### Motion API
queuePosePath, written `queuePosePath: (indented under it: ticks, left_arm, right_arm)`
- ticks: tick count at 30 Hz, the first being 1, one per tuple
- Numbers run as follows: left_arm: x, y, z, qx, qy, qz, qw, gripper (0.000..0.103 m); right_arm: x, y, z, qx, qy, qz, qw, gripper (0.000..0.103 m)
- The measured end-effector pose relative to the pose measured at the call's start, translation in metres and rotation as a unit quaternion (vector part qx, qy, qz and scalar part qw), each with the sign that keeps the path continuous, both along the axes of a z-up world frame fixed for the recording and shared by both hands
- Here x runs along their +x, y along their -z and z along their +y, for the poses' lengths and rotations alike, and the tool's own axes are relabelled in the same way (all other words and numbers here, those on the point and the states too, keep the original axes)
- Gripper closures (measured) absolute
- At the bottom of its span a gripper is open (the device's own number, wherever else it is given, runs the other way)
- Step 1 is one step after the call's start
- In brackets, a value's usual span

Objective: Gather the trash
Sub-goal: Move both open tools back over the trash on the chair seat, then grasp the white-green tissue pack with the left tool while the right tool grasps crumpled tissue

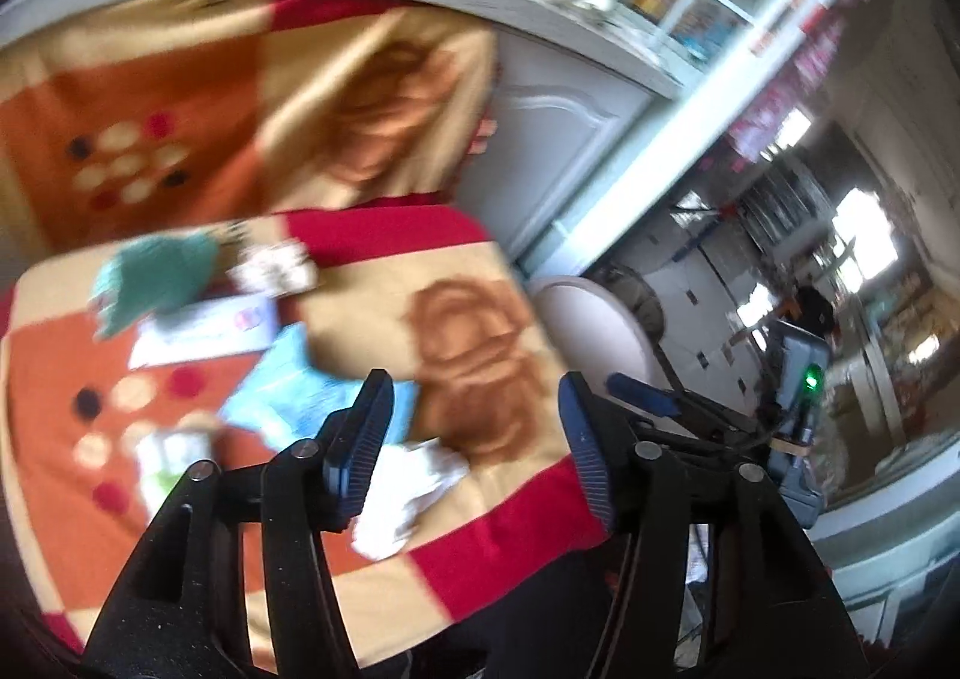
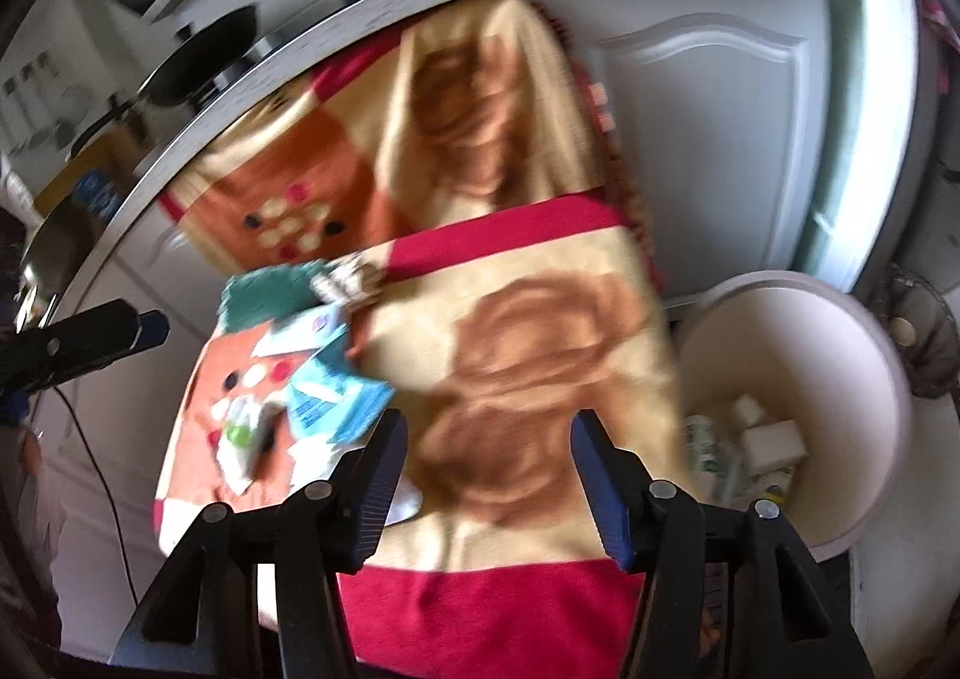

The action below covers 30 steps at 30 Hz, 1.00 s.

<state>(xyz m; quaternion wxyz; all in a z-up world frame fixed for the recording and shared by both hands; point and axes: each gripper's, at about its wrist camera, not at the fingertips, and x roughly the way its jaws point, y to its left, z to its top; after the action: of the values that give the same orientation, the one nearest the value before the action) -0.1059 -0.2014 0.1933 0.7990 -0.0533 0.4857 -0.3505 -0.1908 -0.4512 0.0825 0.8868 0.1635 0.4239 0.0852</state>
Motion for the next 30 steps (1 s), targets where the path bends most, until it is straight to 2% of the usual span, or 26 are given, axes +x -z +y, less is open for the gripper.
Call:
queuePosePath:
  ticks: [4, 10, 13, 18, 25, 26, 27, 29, 30]
  left_arm:
    - [0.006, 0.022, 0.047, 0.018, -0.037, 0.02, 0.999, 0.044]
    - [0.01, 0.076, 0.099, 0.053, -0.089, 0.064, 0.9926, 0.044]
    - [0.012, 0.098, 0.107, 0.07, -0.102, 0.07, 0.9899, 0.044]
    - [0.021, 0.131, 0.108, 0.088, -0.108, 0.085, 0.9866, 0.044]
    - [0.034, 0.151, 0.107, 0.107, -0.124, 0.088, 0.9826, 0.044]
    - [0.036, 0.154, 0.107, 0.108, -0.126, 0.088, 0.9823, 0.044]
    - [0.037, 0.156, 0.106, 0.107, -0.127, 0.088, 0.9822, 0.044]
    - [0.039, 0.158, 0.104, 0.109, -0.125, 0.08, 0.9829, 0.045]
    - [0.038, 0.158, 0.102, 0.113, -0.123, 0.075, 0.9831, 0.048]
  right_arm:
    - [0.005, 0.01, 0.035, 0.004, -0.055, 0.015, 0.998, 0.041]
    - [0.014, 0.031, 0.081, 0.003, -0.108, 0.04, 0.993, 0.04]
    - [0.021, 0.042, 0.101, -0.011, -0.124, 0.051, 0.991, 0.04]
    - [0.031, 0.053, 0.112, -0.019, -0.126, 0.064, 0.99, 0.04]
    - [0.039, 0.069, 0.116, -0.005, -0.123, 0.082, 0.989, 0.04]
    - [0.039, 0.07, 0.116, -0.003, -0.121, 0.082, 0.989, 0.043]
    - [0.04, 0.073, 0.115, 0.003, -0.12, 0.082, 0.989, 0.056]
    - [0.041, 0.076, 0.113, 0.013, -0.117, 0.085, 0.989, 0.065]
    - [0.039, 0.076, 0.111, 0.017, -0.116, 0.083, 0.99, 0.07]
